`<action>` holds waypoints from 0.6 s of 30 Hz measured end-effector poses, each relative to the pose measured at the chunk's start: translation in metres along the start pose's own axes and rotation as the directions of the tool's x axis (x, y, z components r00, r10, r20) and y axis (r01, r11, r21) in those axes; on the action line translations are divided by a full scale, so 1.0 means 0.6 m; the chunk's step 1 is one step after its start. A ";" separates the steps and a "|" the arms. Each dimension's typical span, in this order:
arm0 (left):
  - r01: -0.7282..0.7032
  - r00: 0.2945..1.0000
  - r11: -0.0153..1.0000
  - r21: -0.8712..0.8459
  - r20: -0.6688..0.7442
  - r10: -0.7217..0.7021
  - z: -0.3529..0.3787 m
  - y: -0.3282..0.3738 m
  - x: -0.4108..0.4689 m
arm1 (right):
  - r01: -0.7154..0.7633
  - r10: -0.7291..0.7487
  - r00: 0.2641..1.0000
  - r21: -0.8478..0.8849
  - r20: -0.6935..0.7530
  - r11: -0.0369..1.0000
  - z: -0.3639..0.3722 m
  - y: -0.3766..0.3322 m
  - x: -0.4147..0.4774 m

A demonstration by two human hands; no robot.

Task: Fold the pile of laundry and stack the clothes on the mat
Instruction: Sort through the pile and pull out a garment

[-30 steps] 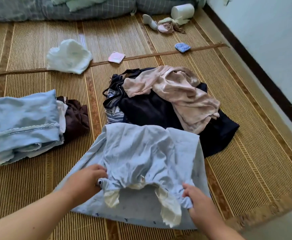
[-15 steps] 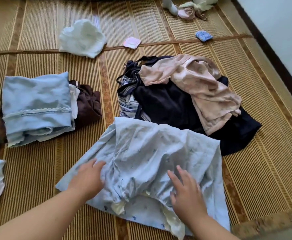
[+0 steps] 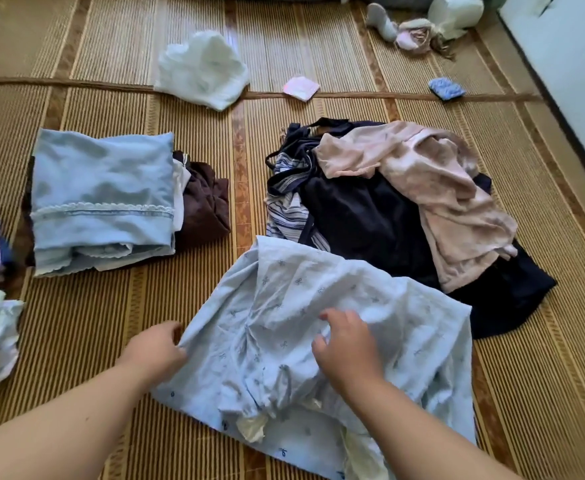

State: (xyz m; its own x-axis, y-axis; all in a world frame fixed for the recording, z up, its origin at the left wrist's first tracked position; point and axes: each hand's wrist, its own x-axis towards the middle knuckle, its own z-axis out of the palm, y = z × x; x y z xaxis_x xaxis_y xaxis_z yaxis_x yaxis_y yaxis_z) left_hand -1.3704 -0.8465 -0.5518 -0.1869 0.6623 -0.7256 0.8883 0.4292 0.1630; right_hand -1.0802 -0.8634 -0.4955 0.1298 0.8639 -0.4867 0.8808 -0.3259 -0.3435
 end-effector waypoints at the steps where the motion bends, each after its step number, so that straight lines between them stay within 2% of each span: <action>1: -0.058 0.997 0.996 -0.072 0.042 0.061 -0.005 0.005 -0.005 | 0.073 -0.074 0.997 0.084 0.008 0.994 0.000 -0.025 0.005; 3: -0.130 0.982 0.958 -0.258 0.102 0.160 -0.014 0.022 -0.026 | 0.152 -0.171 0.982 0.204 0.078 0.967 0.004 -0.074 0.020; 5: -0.179 0.959 0.901 -0.396 0.132 0.249 -0.026 0.039 -0.050 | 0.142 -0.176 0.974 0.226 0.142 0.964 0.017 -0.117 0.046; 10: -0.289 0.879 0.820 -0.494 0.203 0.432 -0.046 0.059 -0.095 | -0.135 0.033 0.973 0.443 0.229 0.886 0.055 -0.184 0.100; 12: -0.302 0.851 0.784 -0.542 0.217 0.478 -0.044 0.060 -0.101 | -0.210 0.130 0.963 0.350 0.238 0.913 0.073 -0.204 0.111; 15: -0.272 0.821 0.757 -0.595 0.266 0.505 -0.039 0.060 -0.114 | -0.248 0.218 0.955 0.141 0.198 0.958 0.090 -0.219 0.122; 17: -0.252 0.799 0.749 -0.612 0.306 0.518 -0.036 0.060 -0.127 | -0.235 0.216 0.961 0.094 0.175 0.968 0.087 -0.213 0.125; 18: -0.261 0.792 0.749 -0.609 0.309 0.527 -0.034 0.059 -0.134 | -0.221 0.200 0.966 0.122 0.162 0.968 0.082 -0.203 0.126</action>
State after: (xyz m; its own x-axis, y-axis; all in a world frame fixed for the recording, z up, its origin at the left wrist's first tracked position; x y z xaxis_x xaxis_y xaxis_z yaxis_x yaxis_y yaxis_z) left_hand -1.3322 -0.8719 -0.4739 0.4499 0.5604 -0.6953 0.4587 0.5230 0.7184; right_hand -1.2000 -0.7773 -0.5297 0.2281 0.7075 -0.6689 0.7680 -0.5530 -0.3231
